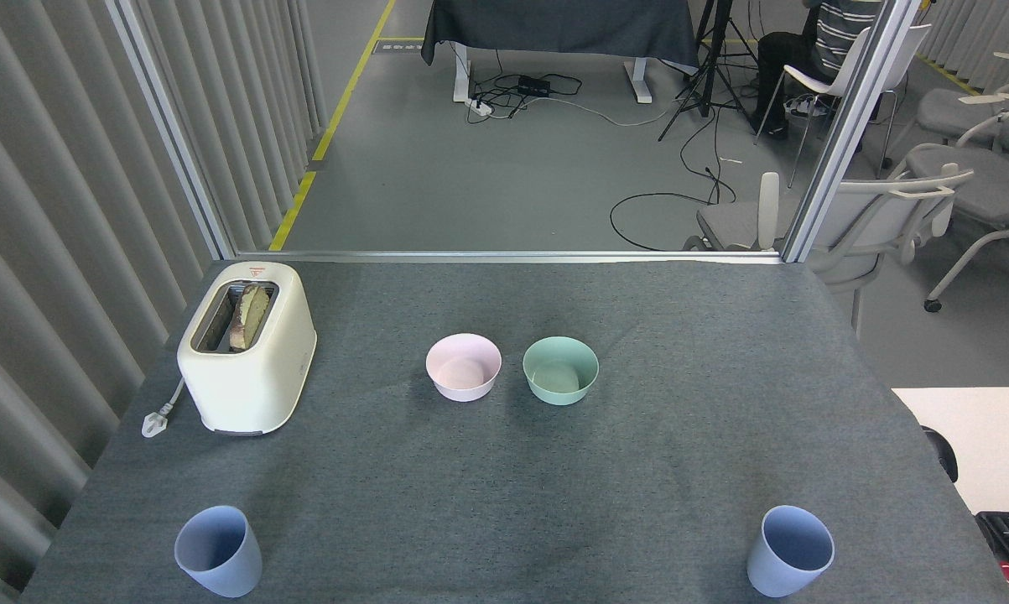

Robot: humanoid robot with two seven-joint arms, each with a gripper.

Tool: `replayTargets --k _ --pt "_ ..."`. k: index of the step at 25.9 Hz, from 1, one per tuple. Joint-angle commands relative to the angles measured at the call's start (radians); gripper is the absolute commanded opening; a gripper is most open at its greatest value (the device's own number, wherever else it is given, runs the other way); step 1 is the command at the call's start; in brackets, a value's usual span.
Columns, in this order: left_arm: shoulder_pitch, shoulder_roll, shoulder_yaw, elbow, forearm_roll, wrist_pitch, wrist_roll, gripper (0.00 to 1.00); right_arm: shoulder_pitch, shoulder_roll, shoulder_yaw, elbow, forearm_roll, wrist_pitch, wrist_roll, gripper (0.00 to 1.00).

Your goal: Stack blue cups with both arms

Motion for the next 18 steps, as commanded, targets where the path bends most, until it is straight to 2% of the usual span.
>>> replayTargets --k 1,8,13,18 --pt "0.001 0.001 -0.002 0.008 0.003 0.000 0.000 1.00 0.002 -0.001 -0.001 0.000 0.000 0.002 -0.004 1.00" --pt "-0.014 -0.011 -0.011 0.021 0.043 0.017 -0.004 1.00 -0.006 -0.009 0.004 0.009 0.000 0.003 -0.002 1.00" --pt "-0.073 -0.039 -0.022 0.058 0.138 0.145 -0.006 1.00 -0.009 -0.009 0.016 0.017 0.000 0.011 -0.002 1.00" --pt "-0.134 -0.056 -0.031 0.122 0.137 0.158 -0.009 1.00 -0.011 -0.009 0.010 0.023 0.000 0.011 -0.002 1.00"
